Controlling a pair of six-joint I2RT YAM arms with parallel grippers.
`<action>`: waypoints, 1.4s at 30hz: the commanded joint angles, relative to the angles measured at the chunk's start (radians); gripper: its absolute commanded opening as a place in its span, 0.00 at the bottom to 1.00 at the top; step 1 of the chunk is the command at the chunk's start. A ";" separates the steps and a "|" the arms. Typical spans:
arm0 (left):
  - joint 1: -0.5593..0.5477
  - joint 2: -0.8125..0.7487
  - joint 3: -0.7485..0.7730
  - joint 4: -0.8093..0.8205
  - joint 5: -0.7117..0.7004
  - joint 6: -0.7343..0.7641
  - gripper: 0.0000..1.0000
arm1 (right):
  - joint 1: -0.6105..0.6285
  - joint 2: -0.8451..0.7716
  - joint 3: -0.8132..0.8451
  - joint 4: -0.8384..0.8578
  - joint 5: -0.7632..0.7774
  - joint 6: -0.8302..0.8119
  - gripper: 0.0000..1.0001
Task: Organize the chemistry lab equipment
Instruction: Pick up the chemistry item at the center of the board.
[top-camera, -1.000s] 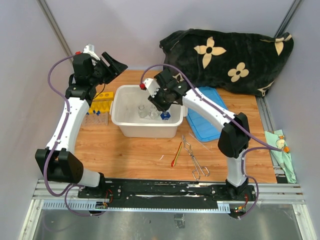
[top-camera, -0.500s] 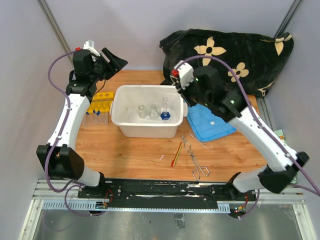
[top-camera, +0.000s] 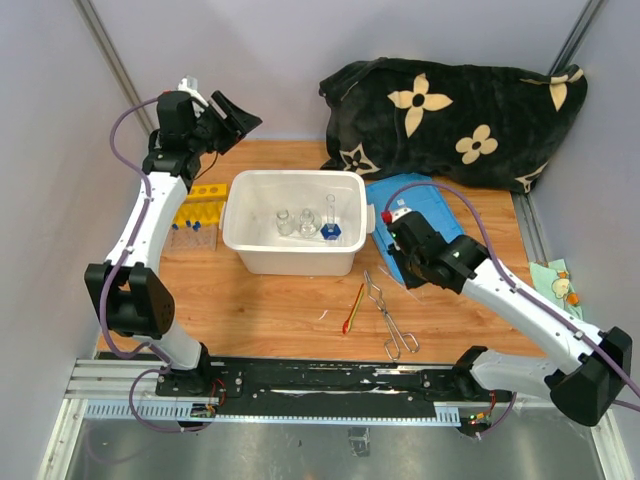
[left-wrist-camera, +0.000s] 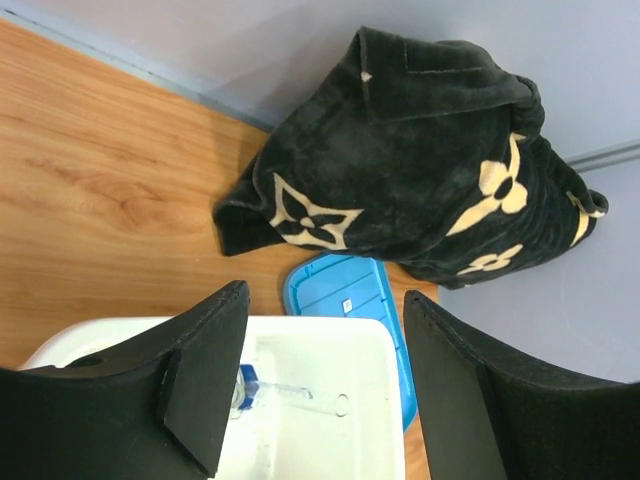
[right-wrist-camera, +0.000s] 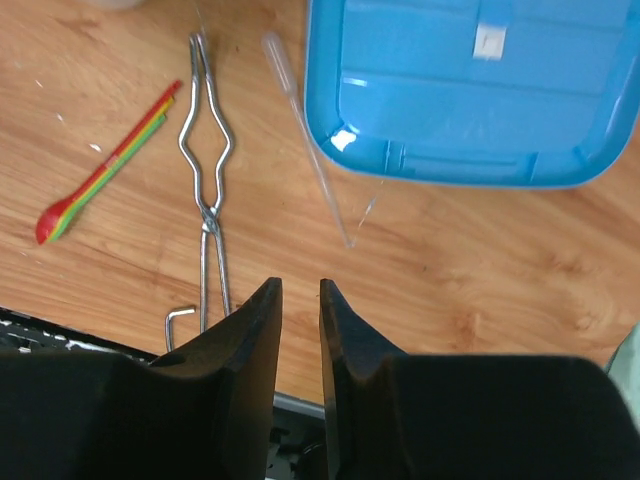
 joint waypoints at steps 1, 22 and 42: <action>-0.004 0.009 -0.011 0.036 0.065 -0.023 0.67 | -0.038 -0.047 -0.098 0.019 -0.034 0.115 0.22; -0.004 -0.029 -0.082 -0.028 0.062 0.048 0.68 | -0.242 0.178 -0.278 0.319 -0.256 -0.004 0.20; -0.003 -0.031 -0.060 -0.053 0.048 0.071 0.68 | -0.299 0.209 -0.330 0.372 -0.267 -0.031 0.29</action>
